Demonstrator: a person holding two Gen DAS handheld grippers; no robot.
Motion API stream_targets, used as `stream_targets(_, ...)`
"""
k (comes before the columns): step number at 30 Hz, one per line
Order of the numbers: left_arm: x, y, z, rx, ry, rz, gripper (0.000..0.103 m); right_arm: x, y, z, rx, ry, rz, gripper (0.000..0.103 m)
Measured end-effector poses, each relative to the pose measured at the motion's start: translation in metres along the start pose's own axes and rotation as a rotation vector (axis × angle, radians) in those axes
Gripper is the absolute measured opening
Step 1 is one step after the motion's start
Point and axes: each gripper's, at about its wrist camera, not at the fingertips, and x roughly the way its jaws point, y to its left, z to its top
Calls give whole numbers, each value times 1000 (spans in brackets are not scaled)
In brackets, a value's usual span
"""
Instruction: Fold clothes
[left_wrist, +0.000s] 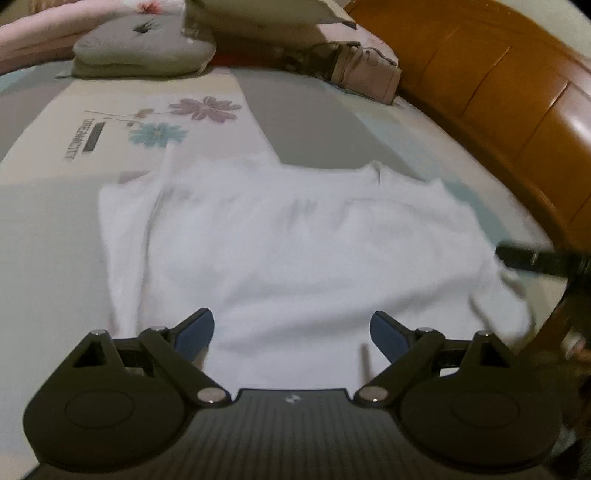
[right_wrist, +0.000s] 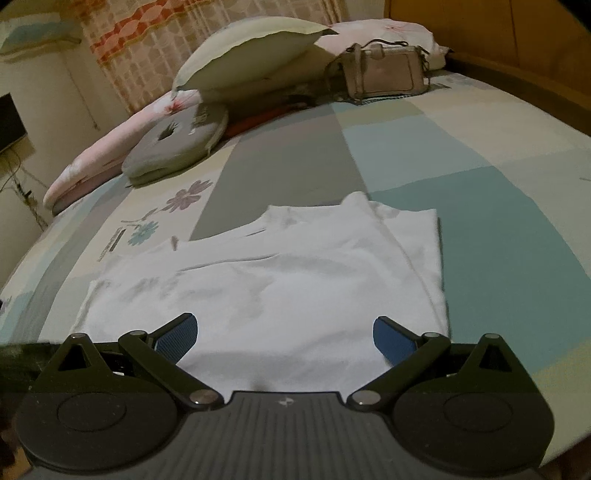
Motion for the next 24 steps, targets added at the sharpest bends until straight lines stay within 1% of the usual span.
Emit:
stream_targets(2,-12,-4,-1,17,0,-21,92,-7,9,-1,-11,0,0,103)
stream_targets(3,-18,-4,-1,19,-19,-36,93,-10,14,-1,-17,0,-1,103)
stream_targets(4,-21,-3,-2,15,-24,-42,95,-13,18,-1,-26,-4,-3,103)
stream_targets(6,-19,1,-6,-3,-11,-41,95,-16,29,-1,-50,-10,-3,103)
stream_targets(8,-17,6,-12,-26,5,-12,95,-10,43,2,-101,-18,-5,103)
stream_targets(9,-20,7,-14,-28,-4,-7,95,-7,50,4,-127,-21,-8,103)
stream_targets(12,-34,6,-20,-25,-49,4,95,22,72,6,-249,-18,-111,103)
stream_targets(14,-40,4,-21,-11,-73,43,95,45,82,1,-321,12,-171,103)
stream_targets(16,-45,5,-21,4,-92,71,95,66,85,-10,-357,80,-196,103)
stream_targets(17,-46,7,-20,11,-98,72,95,72,82,-16,-350,120,-193,103)
stream_targets(18,-47,10,-19,12,-104,74,95,70,79,-19,-332,106,-186,103)
stream_targets(21,-48,27,-11,-14,-135,87,95,56,75,-18,-312,124,-182,103)
stream_targets(24,-43,53,2,-69,-149,49,95,43,71,-16,-284,126,-182,103)
